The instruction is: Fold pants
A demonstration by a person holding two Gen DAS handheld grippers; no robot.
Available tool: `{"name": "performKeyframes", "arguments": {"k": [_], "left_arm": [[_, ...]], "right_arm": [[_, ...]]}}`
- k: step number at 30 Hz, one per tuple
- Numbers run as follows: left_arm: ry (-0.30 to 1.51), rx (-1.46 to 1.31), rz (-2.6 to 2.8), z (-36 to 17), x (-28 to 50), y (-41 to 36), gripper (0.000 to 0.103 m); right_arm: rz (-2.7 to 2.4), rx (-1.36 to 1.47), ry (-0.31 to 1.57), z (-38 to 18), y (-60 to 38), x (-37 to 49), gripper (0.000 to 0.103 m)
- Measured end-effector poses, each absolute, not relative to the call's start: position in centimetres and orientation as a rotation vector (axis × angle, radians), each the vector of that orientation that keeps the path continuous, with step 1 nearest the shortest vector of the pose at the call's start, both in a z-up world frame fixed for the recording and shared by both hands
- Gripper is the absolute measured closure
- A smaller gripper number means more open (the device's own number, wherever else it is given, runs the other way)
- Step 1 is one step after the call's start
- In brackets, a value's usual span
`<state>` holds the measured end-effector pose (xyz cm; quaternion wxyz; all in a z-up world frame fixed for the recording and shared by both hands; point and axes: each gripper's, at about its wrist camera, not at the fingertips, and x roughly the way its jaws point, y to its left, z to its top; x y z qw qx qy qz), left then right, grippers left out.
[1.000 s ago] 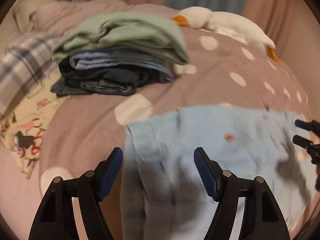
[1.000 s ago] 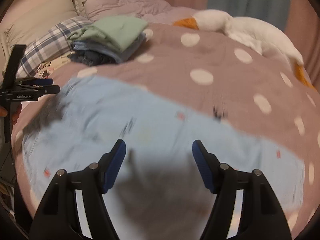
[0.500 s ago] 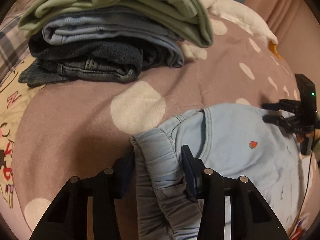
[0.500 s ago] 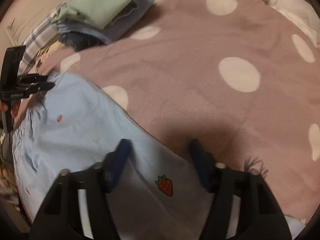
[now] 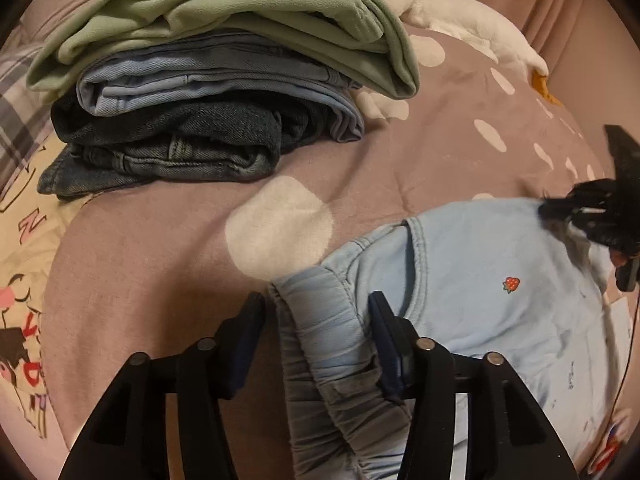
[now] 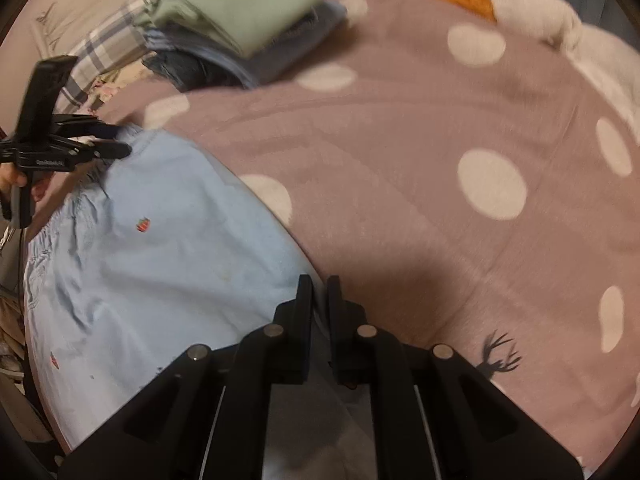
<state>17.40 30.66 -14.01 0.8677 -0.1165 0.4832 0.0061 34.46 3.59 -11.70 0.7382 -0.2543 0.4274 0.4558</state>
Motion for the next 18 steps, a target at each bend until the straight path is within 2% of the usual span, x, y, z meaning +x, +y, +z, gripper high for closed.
{"name": "performKeyframes", "arguments": {"k": [4, 7, 8, 9, 11, 13, 18], "left_arm": [[1.028, -0.259, -0.006, -14.7, 18.6, 30.6, 0.05], [1.042, -0.218, 0.015, -15.0, 19.5, 30.0, 0.05], [1.049, -0.203, 0.02, -14.9, 19.6, 29.8, 0.05], [1.052, -0.192, 0.023, -14.9, 19.5, 29.7, 0.05], [1.056, -0.154, 0.023, -14.8, 19.4, 29.4, 0.05], [1.057, -0.137, 0.026, -14.9, 19.5, 29.2, 0.05], [1.052, -0.121, 0.028, -14.9, 19.5, 29.0, 0.05]], "right_arm": [[0.987, -0.497, 0.853, -9.1, 2.3, 35.0, 0.096], [0.932, -0.552, 0.929, -10.9, 3.8, 35.9, 0.09], [0.903, -0.595, 0.956, -11.8, 4.4, 35.9, 0.077], [0.896, -0.602, 0.963, -12.1, 4.5, 36.0, 0.068], [0.969, -0.522, 0.978, -11.6, 4.2, 36.0, 0.043], [0.998, -0.477, 0.969, -11.0, 3.9, 36.2, 0.034], [0.95, -0.521, 1.02, -12.3, 4.5, 37.0, 0.036]]}}
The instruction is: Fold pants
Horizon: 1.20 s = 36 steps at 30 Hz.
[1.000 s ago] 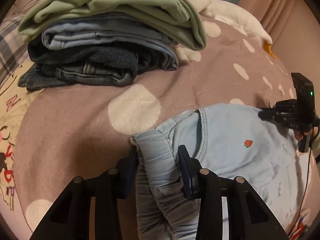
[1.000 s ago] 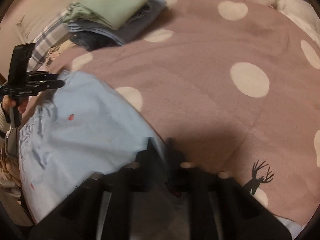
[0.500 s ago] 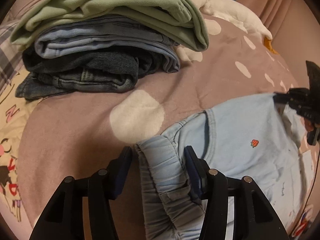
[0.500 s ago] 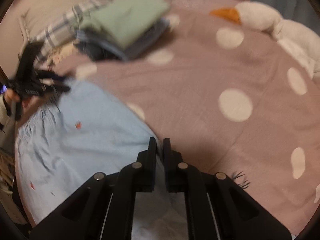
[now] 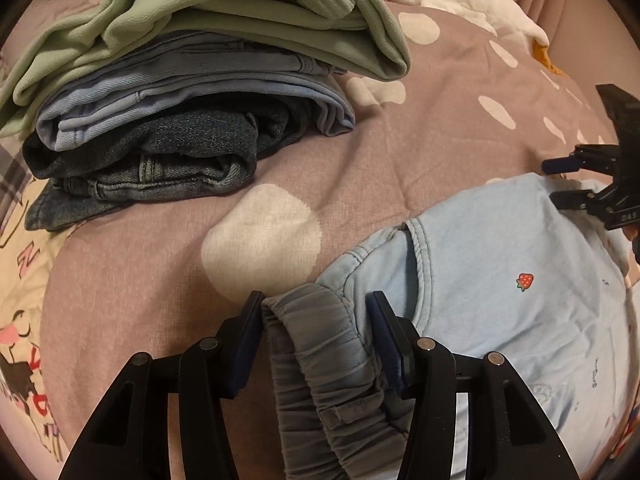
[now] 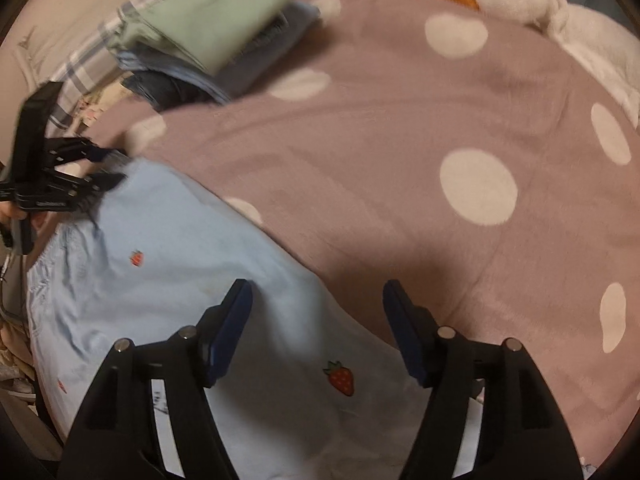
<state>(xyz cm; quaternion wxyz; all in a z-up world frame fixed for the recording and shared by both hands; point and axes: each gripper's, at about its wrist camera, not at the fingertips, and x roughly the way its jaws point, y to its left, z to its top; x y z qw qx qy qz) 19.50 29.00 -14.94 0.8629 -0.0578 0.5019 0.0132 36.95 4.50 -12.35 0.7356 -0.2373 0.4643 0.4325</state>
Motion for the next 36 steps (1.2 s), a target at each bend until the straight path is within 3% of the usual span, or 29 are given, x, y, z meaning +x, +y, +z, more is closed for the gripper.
{"name": "performKeyframes", "arguments": {"k": [4, 5, 6, 8, 9, 20, 32, 36], "left_arm": [[1.043, -0.122, 0.025, -15.0, 19.5, 28.9, 0.05], [1.043, -0.12, 0.028, -14.9, 19.5, 28.9, 0.051], [1.044, -0.114, 0.028, -14.9, 19.5, 28.8, 0.052], [1.044, -0.103, 0.034, -14.8, 19.5, 28.5, 0.056], [1.046, -0.1, 0.038, -14.7, 19.4, 28.3, 0.057], [0.935, -0.06, 0.076, -11.4, 16.7, 26.8, 0.071], [0.748, -0.016, 0.071, -7.2, 9.2, 23.9, 0.073], [0.721, -0.015, 0.07, -7.5, 5.9, 23.1, 0.073]], "right_arm": [[0.936, -0.537, 1.051, -14.2, 4.6, 37.2, 0.034], [0.937, -0.536, 1.037, -14.2, 4.6, 37.2, 0.039], [0.94, -0.536, 1.031, -14.1, 4.5, 36.9, 0.045], [0.973, -0.535, 1.018, -13.7, 4.4, 36.2, 0.088], [0.986, -0.54, 1.015, -13.6, 4.4, 35.8, 0.092], [0.88, -0.627, 0.868, -10.2, 3.4, 31.0, 0.096], [0.873, -0.602, 0.68, -3.7, -1.1, 21.1, 0.096], [0.893, -0.64, 0.654, -3.7, -2.5, 16.0, 0.096]]}}
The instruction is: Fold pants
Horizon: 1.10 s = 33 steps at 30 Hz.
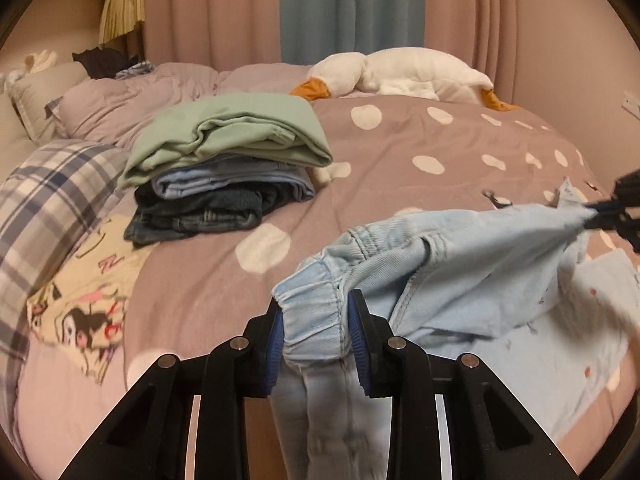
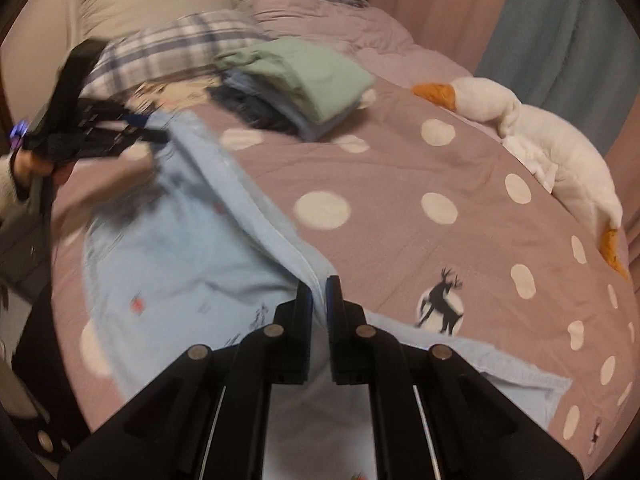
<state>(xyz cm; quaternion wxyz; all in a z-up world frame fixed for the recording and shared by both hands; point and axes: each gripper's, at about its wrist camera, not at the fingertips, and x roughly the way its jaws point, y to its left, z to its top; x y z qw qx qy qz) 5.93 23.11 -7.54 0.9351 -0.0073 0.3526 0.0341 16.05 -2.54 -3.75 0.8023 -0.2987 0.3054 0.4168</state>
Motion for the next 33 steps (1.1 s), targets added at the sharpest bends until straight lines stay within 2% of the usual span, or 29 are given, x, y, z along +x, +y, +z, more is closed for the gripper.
{"name": "performKeyframes", "arguments": {"k": [9, 13, 20, 24, 26, 33], "left_arm": [[0.766, -0.013, 0.078, -11.2, 1.5, 22.0, 0.073], [0.8, -0.001, 0.1, -12.8, 0.6, 21.6, 0.073], [0.771, -0.056, 0.109, -12.9, -1.3, 21.7, 0.073], [0.808, -0.131, 0.152, -13.9, -3.5, 22.2, 0.071], [0.819, -0.22, 0.16, -14.3, -4.7, 22.8, 0.064], [0.714, -0.699, 0.057, -13.9, -7.0, 24.6, 0.064]], "right_arm": [[0.944, -0.75, 0.724, -8.9, -3.9, 7.0, 0.096], [0.953, -0.786, 0.777, -11.4, -3.7, 5.6, 0.096], [0.981, -0.768, 0.786, -11.6, -4.0, 3.7, 0.096], [0.957, -0.784, 0.821, -13.7, -3.9, 2.9, 0.095], [0.942, -0.773, 0.84, -15.1, -3.9, 2.7, 0.092], [0.934, -0.669, 0.848, -14.3, -4.2, 3.0, 0.091]]}}
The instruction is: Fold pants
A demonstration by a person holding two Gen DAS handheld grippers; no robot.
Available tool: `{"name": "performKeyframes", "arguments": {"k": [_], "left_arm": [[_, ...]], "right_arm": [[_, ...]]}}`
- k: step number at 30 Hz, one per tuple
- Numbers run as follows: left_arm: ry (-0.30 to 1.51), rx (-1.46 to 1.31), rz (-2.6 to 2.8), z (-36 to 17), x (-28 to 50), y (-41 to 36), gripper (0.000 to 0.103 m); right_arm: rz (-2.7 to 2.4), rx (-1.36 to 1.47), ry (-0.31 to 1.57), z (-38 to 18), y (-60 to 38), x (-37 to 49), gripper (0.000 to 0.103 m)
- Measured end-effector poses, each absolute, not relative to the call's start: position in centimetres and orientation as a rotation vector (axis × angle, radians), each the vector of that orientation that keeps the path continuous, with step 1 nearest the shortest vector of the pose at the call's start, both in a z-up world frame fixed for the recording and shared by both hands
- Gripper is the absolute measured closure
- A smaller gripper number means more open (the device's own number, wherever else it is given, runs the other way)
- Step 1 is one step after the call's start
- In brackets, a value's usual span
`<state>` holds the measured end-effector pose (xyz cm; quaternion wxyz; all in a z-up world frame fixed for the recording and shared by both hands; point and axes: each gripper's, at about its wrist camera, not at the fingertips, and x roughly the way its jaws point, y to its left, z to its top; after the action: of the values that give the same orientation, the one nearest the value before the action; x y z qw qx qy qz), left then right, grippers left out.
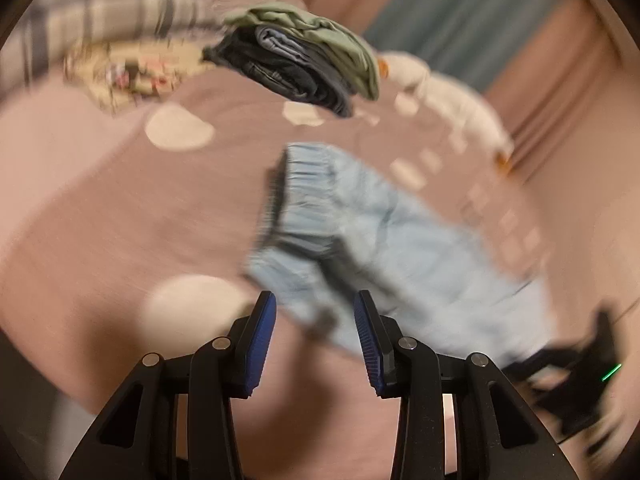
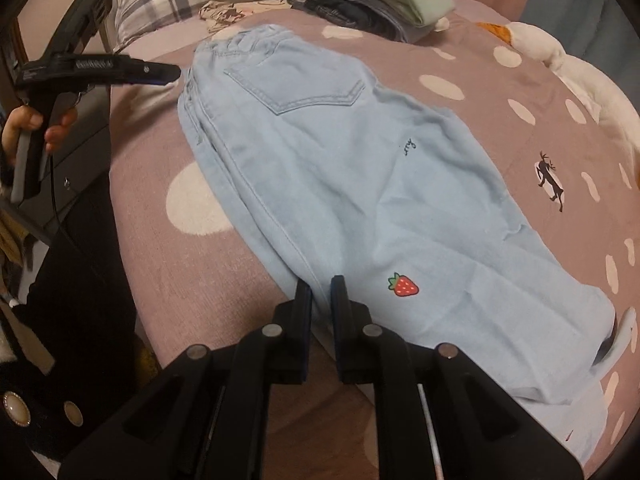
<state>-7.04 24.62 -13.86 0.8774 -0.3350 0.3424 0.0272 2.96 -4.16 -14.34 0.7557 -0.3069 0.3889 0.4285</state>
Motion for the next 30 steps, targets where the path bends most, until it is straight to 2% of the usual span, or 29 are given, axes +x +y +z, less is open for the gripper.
{"name": "performKeyframes", "arguments": {"k": [3, 8, 9, 10, 11, 18, 22, 24, 25, 26, 30], "left_arm": [[0.687, -0.905, -0.008, -14.7, -5.9, 25.1, 0.064], [0.702, -0.993, 0.016, -15.3, -4.1, 24.9, 0.066], [0.709, -1.001, 0.05, -15.5, -4.0, 25.0, 0.074], [0.7, -1.014, 0.064, -15.5, -4.0, 25.0, 0.09], [0.689, -1.014, 0.07, -15.3, -4.2, 24.9, 0.091], [0.7, -0.928, 0.092, -14.5, -5.9, 24.3, 0.092], [0.764, -0.876, 0.105, -15.5, -5.5, 24.0, 0.092], [0.784, -0.82, 0.101, -14.7, -5.7, 23.8, 0.091], [0.794, -0.789, 0.104, -14.1, -6.0, 23.8, 0.086], [0.802, -0.758, 0.108, -13.5, -6.4, 23.8, 0.078], [0.779, -0.66, 0.11, -11.0, -8.0, 23.3, 0.076]], "right_arm": [[0.931, -0.67, 0.843, -14.5, -4.2, 2.7, 0.091], [0.929, -0.66, 0.84, -14.5, -4.2, 2.7, 0.091], [0.929, -0.66, 0.839, -14.5, -4.2, 2.7, 0.091], [0.929, -0.66, 0.835, -14.5, -4.2, 2.7, 0.093], [0.928, -0.662, 0.828, -14.5, -4.2, 2.8, 0.094], [0.959, -0.664, 0.77, -12.5, -5.2, 2.0, 0.095], [0.941, -0.704, 0.839, -15.0, -4.6, 2.5, 0.091], [0.937, -0.717, 0.826, -15.1, -4.5, 2.2, 0.087], [0.952, -0.701, 0.84, -14.7, -4.8, 2.3, 0.074], [0.964, -0.675, 0.859, -14.3, -5.1, 2.4, 0.067], [0.97, -0.61, 0.845, -12.0, -7.2, 2.6, 0.067]]}}
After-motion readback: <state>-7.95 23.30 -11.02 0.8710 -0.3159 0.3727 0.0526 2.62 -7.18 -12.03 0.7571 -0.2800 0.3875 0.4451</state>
